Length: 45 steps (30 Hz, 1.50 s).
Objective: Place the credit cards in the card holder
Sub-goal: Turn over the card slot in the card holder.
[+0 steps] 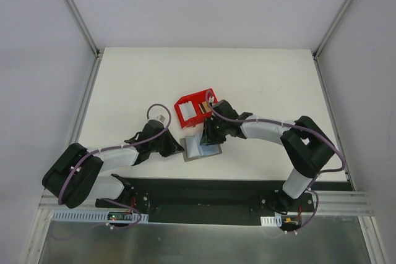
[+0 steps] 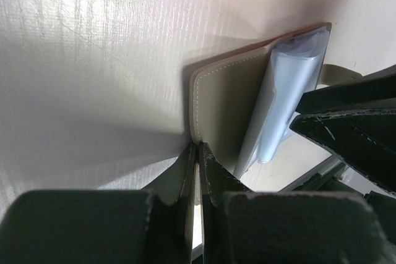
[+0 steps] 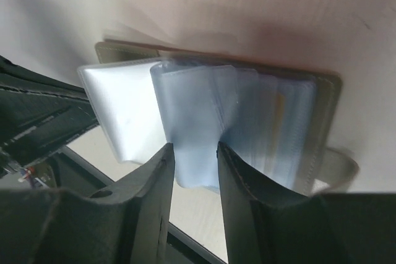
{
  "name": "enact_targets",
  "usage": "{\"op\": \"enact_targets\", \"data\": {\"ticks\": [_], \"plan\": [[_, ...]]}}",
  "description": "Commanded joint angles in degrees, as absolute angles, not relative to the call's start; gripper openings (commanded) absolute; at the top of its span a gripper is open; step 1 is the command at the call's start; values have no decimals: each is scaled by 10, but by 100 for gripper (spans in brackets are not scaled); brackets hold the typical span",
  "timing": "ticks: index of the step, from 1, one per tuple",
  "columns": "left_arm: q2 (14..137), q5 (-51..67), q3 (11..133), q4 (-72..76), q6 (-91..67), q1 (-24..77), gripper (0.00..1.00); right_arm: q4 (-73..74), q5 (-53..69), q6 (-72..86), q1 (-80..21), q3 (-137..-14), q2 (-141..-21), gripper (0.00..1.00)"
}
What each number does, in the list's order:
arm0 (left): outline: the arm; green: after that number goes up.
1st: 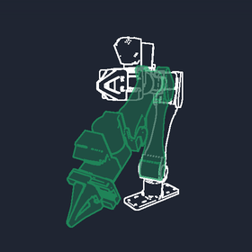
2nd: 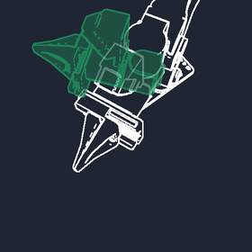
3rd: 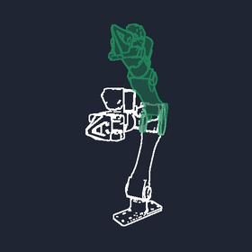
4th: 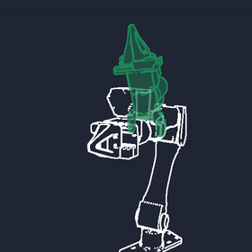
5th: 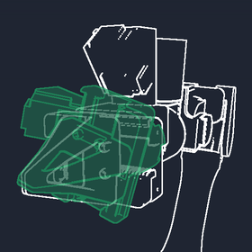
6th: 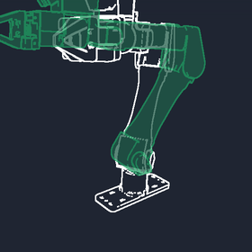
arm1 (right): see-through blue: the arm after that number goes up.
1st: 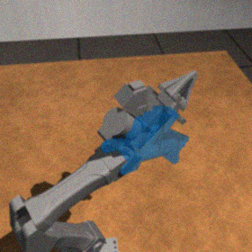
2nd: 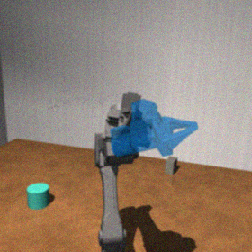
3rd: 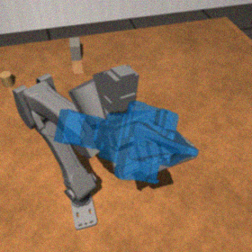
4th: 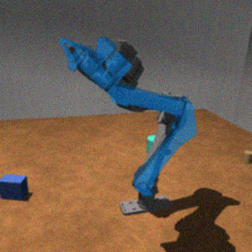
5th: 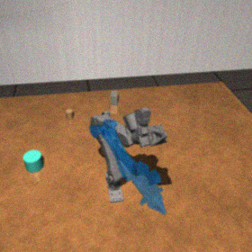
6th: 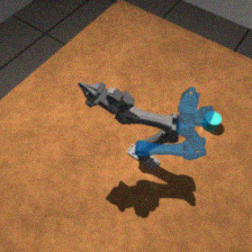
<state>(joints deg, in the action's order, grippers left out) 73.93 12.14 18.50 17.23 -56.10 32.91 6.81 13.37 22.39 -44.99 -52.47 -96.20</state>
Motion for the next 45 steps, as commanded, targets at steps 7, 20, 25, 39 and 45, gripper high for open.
{"op": "enact_targets", "data": {"ticks": [7,20,25,39,45], "plan": [[772,105,175,124,-542,327,0,-54,281,252,-486,-548,-1040,39],[809,112,163,142,-542,304,0,30,198,180,-515,-561,-911,41],[802,117,159,147,-533,304,0,89,88,184,-473,-523,-878,42],[795,140,160,158,-521,304,0,105,72,195,-444,-497,-917,44],[794,145,163,158,-519,304,0,115,54,186,-446,-494,-897,46]]}}
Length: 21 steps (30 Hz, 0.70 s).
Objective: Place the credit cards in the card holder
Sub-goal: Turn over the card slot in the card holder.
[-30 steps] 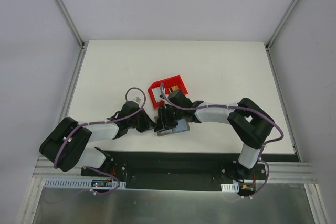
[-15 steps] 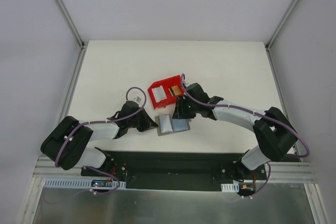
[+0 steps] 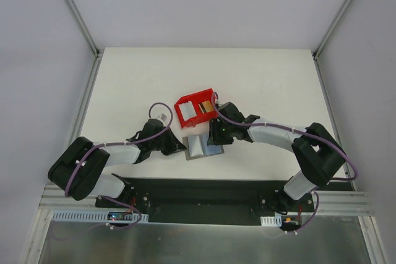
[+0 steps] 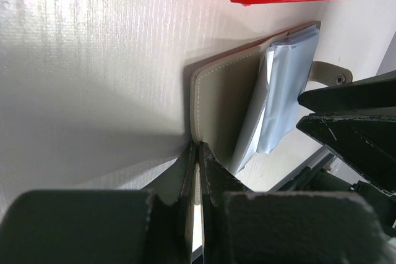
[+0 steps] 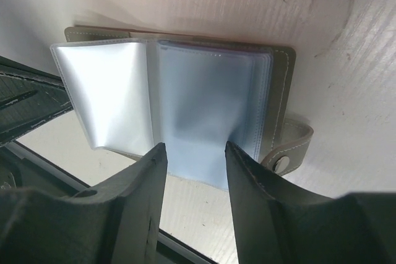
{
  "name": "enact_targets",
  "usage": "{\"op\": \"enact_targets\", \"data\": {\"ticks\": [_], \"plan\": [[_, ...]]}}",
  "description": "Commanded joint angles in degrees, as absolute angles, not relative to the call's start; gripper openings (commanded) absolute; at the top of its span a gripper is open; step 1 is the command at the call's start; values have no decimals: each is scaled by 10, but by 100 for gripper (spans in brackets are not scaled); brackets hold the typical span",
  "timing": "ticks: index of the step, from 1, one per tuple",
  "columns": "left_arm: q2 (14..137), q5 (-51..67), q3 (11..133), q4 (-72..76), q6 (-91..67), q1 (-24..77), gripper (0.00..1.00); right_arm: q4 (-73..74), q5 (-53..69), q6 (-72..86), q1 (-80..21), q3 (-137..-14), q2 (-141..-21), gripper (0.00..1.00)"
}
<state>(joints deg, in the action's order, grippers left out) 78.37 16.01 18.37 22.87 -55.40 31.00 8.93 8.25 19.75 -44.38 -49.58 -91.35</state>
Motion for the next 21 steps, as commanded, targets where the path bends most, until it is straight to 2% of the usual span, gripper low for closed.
{"op": "enact_targets", "data": {"ticks": [1,17,21], "plan": [[793,145,163,158,-519,304,0,116,53,185,-446,-493,-896,46],[788,149,163,161,-519,304,0,112,60,180,-448,-491,-898,48],[788,149,163,161,-519,304,0,107,60,182,-457,-492,-904,45]]}}
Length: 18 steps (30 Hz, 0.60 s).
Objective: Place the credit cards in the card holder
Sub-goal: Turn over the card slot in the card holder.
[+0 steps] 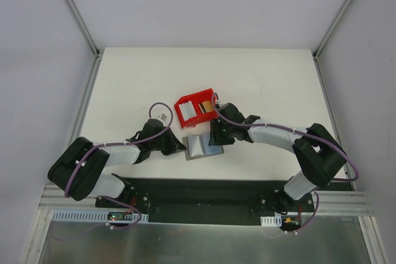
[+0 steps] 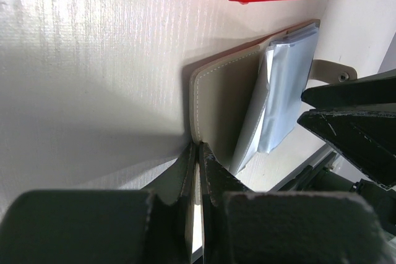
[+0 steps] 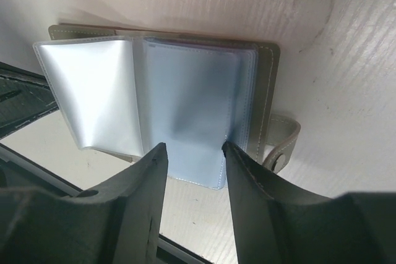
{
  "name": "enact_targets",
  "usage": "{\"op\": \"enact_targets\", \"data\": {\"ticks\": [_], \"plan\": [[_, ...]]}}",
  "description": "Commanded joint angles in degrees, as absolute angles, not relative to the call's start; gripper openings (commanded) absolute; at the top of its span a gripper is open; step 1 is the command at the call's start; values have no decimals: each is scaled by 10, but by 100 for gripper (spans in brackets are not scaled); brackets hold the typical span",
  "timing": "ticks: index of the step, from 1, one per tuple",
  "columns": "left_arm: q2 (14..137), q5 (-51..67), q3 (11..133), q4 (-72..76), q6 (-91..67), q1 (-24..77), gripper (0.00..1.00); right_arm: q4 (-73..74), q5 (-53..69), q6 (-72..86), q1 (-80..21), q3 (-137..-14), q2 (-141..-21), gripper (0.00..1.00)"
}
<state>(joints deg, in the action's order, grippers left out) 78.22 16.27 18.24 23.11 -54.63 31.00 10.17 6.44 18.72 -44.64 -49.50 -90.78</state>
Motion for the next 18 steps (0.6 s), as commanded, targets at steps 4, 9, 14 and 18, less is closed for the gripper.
{"op": "enact_targets", "data": {"ticks": [4,9,14,18], "plan": [[789,149,163,162,-519,304,0,135,24,171,-477,-516,-904,33],[791,150,164,163,-519,304,0,176,4,161,-500,-555,-925,31],[790,151,163,163,-521,304,0,168,24,159,-512,-570,-941,32],[790,152,163,166,-521,304,0,151,45,170,-512,-573,-958,33]]}}
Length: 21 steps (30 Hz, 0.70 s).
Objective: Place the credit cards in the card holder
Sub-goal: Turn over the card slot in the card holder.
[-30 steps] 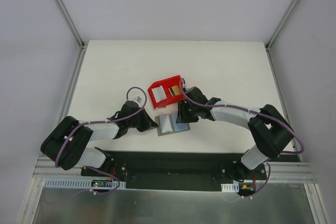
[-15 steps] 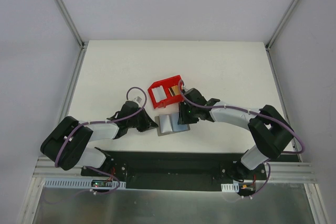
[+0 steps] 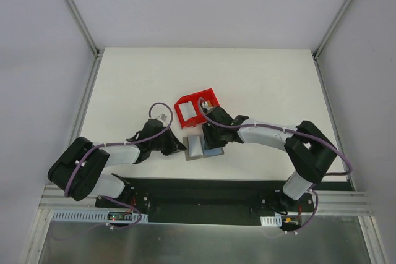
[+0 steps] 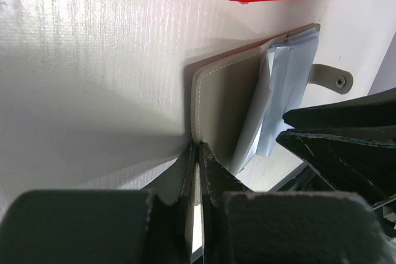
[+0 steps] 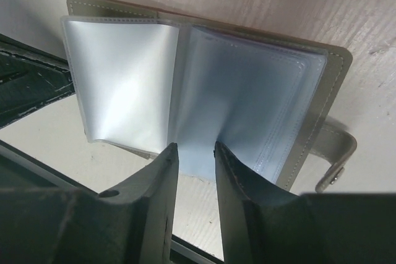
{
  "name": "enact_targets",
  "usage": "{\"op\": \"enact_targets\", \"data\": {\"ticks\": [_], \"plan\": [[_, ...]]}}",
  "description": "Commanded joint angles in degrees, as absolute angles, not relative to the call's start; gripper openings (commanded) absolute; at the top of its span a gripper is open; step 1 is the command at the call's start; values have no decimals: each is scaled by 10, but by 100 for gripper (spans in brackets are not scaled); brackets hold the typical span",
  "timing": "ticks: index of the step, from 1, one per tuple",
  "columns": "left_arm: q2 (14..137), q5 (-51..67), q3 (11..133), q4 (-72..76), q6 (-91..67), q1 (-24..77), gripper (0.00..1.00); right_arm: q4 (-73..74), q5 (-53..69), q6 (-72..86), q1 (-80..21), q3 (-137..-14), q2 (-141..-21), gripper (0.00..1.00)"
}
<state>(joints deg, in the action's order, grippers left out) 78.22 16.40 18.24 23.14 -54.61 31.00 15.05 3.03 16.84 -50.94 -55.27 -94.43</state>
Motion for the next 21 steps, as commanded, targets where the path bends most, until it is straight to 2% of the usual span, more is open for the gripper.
{"op": "enact_targets", "data": {"ticks": [1,9,21], "plan": [[789,151,163,166,-520,304,0,151,38,173,-512,-570,-955,34],[788,151,162,165,-521,304,0,162,-20,161,-505,-551,-897,43],[787,154,162,165,-519,304,0,153,16,171,-485,-534,-920,44]]}}
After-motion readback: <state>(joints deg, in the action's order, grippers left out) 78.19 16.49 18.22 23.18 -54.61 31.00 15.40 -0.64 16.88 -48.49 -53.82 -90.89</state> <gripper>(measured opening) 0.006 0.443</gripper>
